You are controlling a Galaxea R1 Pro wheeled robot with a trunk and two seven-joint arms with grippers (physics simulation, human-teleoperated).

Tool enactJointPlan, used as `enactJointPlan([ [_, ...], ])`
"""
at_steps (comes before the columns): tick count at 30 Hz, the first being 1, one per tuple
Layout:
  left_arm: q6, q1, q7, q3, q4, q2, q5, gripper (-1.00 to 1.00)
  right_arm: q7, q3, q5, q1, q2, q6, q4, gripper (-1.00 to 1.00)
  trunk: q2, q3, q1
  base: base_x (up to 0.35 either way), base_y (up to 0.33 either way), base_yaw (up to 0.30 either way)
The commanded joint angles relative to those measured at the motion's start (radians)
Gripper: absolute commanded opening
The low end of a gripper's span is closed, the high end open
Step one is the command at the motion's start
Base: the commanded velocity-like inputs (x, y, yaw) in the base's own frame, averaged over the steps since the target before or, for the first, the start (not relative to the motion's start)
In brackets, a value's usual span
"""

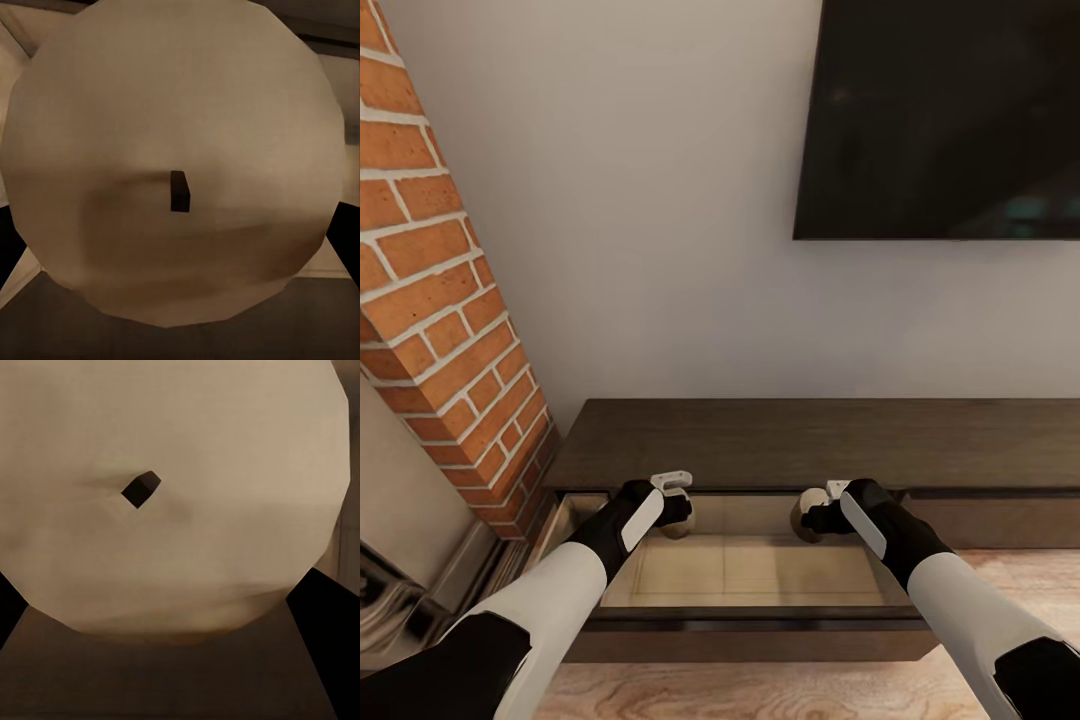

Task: Place each of the two pumpkins and all three candles from the living room inside a cabinet in the living room (use any cabinet), then make sure every cabinet is closed, and position the cauldron so it is next to a table in the living room.

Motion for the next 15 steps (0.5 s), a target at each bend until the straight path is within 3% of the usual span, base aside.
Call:
enactJointPlan([
  [1, 0.002, -0.001, 0.009, -0.007, -0.001, 0.001, 0.010, -1.00, -0.009, 0.008, -0.011, -0.001, -0.001, 0.002, -0.002, -1.00, 0.000, -0.001, 0.000, 0.000, 0.000, 0.000],
  [8, 0.002, -0.001, 0.009, -0.007, 0.001, 0.001, 0.011, -1.00, -0.009, 0.009, -0.010, -0.001, -0.001, 0.000, -0.002, -1.00, 0.000, -0.001, 0.000, 0.000, 0.000, 0.000],
  [15, 0.002, -0.001, 0.009, -0.007, 0.016, 0.001, 0.010, -1.00, -0.009, 0.009, -0.009, -0.001, 0.000, 0.002, -0.002, -1.00, -0.049, -0.027, 0.027, 0.000, 0.000, 0.000],
])
